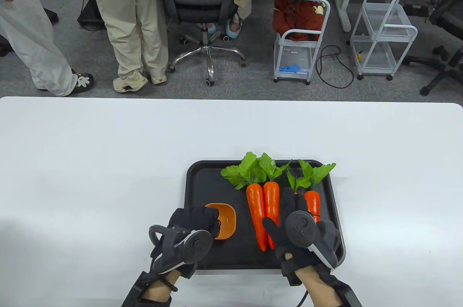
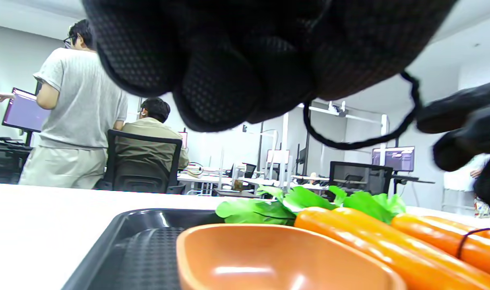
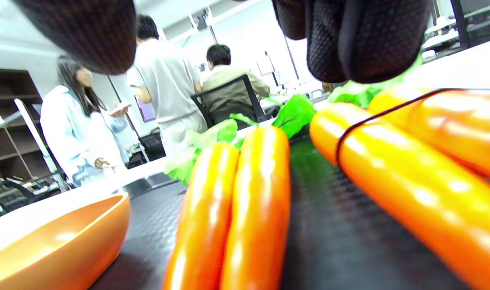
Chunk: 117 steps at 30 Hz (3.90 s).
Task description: Pinch and pull to detach rubber bands
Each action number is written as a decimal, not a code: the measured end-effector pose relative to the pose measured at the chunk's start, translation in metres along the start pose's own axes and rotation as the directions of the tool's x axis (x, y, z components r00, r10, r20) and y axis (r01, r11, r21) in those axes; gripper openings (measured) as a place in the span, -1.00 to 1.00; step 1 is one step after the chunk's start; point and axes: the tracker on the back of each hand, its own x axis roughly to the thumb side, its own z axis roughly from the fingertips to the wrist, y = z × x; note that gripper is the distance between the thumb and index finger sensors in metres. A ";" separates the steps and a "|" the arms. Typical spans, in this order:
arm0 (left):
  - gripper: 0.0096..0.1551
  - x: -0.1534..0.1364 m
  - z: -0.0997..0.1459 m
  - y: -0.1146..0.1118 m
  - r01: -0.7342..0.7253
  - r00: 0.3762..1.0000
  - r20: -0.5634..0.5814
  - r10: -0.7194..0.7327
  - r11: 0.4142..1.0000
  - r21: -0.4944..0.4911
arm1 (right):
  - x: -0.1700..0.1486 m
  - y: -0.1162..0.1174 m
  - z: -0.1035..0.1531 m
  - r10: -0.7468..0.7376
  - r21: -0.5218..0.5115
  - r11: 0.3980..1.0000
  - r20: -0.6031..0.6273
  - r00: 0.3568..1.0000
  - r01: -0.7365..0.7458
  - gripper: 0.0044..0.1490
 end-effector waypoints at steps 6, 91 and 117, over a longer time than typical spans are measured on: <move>-0.61 0.004 -0.030 -0.007 0.131 0.991 -0.022 -0.133 0.988 -0.075 | -0.027 0.008 0.011 -0.115 -0.059 0.991 0.043 0.992 0.117 0.14; -0.40 0.031 0.025 -0.015 -0.212 0.977 -0.008 0.212 0.977 0.000 | -0.035 0.015 -0.013 -0.486 -0.015 0.874 -0.033 0.873 0.486 0.27; -0.60 0.030 0.030 -0.010 -0.401 0.916 0.032 0.400 0.911 0.098 | 0.022 0.076 0.009 -0.967 0.387 0.053 -0.211 0.144 0.921 0.33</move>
